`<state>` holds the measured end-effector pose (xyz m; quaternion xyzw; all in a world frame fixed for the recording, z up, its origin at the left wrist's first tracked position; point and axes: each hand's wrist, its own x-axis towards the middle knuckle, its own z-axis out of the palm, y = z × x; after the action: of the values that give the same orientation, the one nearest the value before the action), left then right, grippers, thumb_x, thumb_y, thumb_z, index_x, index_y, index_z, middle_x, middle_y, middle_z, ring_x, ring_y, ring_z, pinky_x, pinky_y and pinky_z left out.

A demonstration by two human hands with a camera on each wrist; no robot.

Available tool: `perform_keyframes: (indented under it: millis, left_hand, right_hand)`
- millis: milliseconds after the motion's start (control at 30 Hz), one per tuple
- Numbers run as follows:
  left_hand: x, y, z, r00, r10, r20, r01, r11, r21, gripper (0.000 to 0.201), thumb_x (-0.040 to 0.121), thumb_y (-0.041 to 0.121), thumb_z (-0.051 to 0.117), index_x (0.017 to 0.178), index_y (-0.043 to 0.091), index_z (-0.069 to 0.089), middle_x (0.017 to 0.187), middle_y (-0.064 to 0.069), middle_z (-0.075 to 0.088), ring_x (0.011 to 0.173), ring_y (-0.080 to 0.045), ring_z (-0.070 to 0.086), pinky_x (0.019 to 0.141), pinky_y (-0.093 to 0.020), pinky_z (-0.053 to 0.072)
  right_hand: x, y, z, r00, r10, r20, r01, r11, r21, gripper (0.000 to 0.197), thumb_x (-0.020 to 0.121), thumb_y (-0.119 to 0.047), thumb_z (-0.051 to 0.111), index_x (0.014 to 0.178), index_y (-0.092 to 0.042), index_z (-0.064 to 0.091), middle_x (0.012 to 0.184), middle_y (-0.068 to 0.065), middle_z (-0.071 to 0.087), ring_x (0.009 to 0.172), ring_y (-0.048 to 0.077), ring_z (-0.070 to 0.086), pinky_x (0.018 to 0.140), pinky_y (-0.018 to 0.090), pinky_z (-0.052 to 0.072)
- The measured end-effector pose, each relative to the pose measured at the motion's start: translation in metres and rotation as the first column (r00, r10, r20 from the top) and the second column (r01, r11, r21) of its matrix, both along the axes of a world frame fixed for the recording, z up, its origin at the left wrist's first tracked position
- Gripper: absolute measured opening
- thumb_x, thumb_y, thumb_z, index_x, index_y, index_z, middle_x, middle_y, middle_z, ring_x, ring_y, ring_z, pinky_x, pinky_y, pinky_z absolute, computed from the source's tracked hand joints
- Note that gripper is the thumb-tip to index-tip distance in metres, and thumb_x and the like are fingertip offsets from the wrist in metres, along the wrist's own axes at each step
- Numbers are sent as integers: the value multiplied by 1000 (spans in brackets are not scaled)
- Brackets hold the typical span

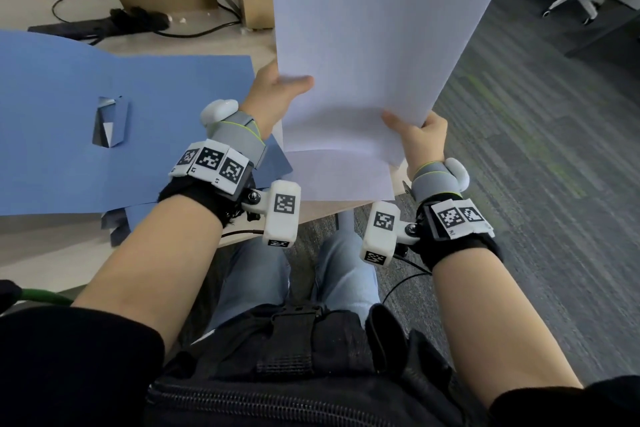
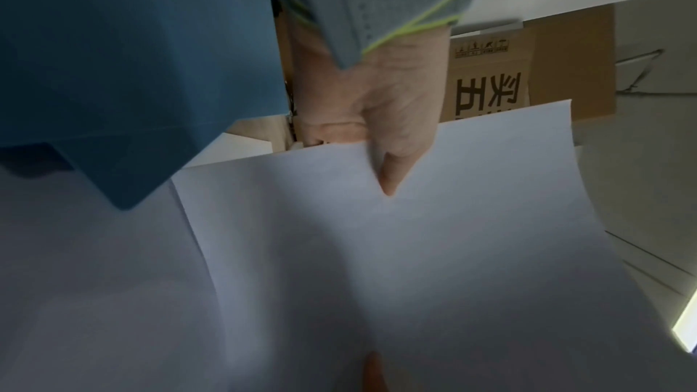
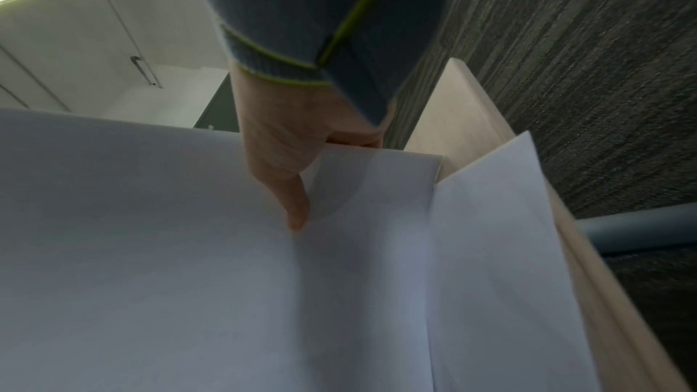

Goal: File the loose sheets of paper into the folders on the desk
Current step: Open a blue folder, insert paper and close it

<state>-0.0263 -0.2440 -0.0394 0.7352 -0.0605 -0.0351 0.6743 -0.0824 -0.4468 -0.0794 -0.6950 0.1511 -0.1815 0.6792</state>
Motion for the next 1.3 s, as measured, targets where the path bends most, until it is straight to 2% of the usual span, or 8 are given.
perform_keyframes:
  millis: [133,367,467,700,800,933,1033,1300]
  left_hand:
    - [-4,0,-3,1000,-8,26,7,999,41,33,94,7,49,127,9,54,117,0,61,108,-15,60,104,-31,45]
    - [-4,25,10,995,74,73,-74,997,0,31,94,5,48,125,8,50,116,-1,61,97,-8,60,82,-13,49]
    - [-6,43,9,986,156,53,-159,986,56,29,85,11,54,113,14,52,108,-2,60,91,-15,56,75,-21,46]
    - [-25,117,-8,945,328,2,-324,934,149,27,85,-4,48,105,11,60,94,-5,63,73,-10,57,70,-25,49]
    - [-35,159,-12,905,425,-25,-416,896,157,29,85,-6,48,86,20,60,66,17,68,71,-4,60,68,-20,49]
    - [-43,212,-17,838,545,-19,-533,826,185,38,82,-8,52,118,2,59,106,-9,65,96,-20,59,70,-25,52]
    - [-50,238,-20,813,573,99,-570,751,333,38,79,-8,55,113,4,65,114,-11,67,99,-17,61,76,-13,47]
    - [-59,270,-23,805,529,269,-565,548,617,37,80,5,57,113,19,67,128,-9,60,119,-28,53,98,-33,44]
  right_hand:
    - [0,10,5,1000,-9,1,9,999,-49,28,74,-12,70,56,-22,51,57,-6,51,53,9,43,57,23,38]
    - [11,33,21,1000,13,-23,-15,993,-121,20,71,-22,59,56,-15,47,57,0,44,57,16,37,56,23,32]
    - [16,47,23,993,51,-106,-70,980,-188,19,76,-20,63,60,-25,54,59,-8,53,52,13,45,60,23,38]
    - [28,116,12,961,160,-228,-213,948,-235,17,81,-15,65,95,-7,69,83,7,62,74,21,56,68,28,45]
    - [33,150,8,942,195,-273,-254,946,-202,20,81,-12,65,98,-3,69,84,8,62,74,21,56,68,27,45]
    - [39,191,1,919,205,-335,-284,937,-205,20,78,-13,66,95,-3,69,85,9,63,77,22,58,78,36,53]
    - [44,207,-5,910,185,-370,-288,925,-247,23,78,-14,64,97,-3,69,85,8,63,78,23,58,76,35,51]
    - [44,225,-9,895,80,-438,-254,900,-354,48,77,-24,66,120,-5,59,116,13,66,105,31,63,86,31,50]
